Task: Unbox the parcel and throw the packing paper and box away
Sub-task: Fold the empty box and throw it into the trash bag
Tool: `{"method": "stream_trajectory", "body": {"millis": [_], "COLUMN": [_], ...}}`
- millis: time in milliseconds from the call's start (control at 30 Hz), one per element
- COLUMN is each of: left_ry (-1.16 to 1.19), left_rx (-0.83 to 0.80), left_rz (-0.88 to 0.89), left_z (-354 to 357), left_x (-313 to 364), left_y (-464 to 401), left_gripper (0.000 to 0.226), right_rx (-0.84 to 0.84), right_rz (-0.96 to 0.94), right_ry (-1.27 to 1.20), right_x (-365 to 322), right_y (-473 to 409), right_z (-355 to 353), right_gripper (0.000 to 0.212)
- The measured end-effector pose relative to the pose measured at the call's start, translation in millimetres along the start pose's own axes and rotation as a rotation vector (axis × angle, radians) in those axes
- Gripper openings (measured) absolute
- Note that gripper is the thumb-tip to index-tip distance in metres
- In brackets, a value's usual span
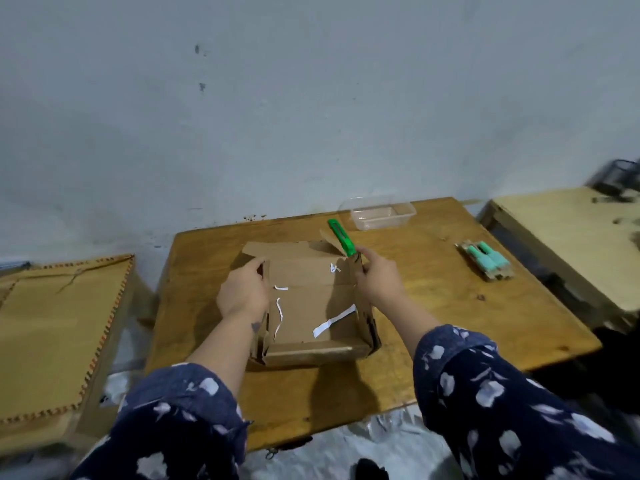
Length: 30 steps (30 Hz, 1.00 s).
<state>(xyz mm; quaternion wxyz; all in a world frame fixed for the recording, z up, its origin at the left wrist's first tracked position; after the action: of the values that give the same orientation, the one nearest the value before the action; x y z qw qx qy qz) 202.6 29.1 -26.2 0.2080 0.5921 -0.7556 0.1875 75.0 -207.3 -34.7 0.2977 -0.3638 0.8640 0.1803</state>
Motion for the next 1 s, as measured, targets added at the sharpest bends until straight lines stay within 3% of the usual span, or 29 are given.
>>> {"method": "stream_trajectory", "body": {"millis": [300,567,833,1000], "left_ry": [0.114,0.189,0.185,0.190], "left_rx": [-0.132,-0.309,-0.524,-0.606], "left_rz": [0.331,0.613,0.801,0.810], "left_z": [35,111,214,278], "left_x": [130,268,375,402], "left_y": [71,194,360,438], "left_gripper": [0.041,0.041,0.041,0.039], "right_rx": [0.306,0.558,0.647,0.632], "right_rz": [0.248,0.447,0.675,0.751], "right_ry": [-0.052,-0.071,-0.082,-0.112], "right_x": [104,234,391,481], "right_y": [93,211,330,375], "right_z": [-128,-241,-319,-330], "right_gripper": [0.055,0.047,0.045,0.045]}}
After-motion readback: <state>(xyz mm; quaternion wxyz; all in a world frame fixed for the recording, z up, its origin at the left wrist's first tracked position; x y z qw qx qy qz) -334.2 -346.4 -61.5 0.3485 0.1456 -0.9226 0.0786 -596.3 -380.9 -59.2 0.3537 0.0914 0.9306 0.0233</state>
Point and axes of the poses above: each hand's wrist, its own y-axis away from the middle knuckle, its own z-axis out of the palm, x = y × z, the point moved 10 cm from there along -y, towards the middle knuckle, and after that the axes turned 1 degree about z, right-handed, at the moved point
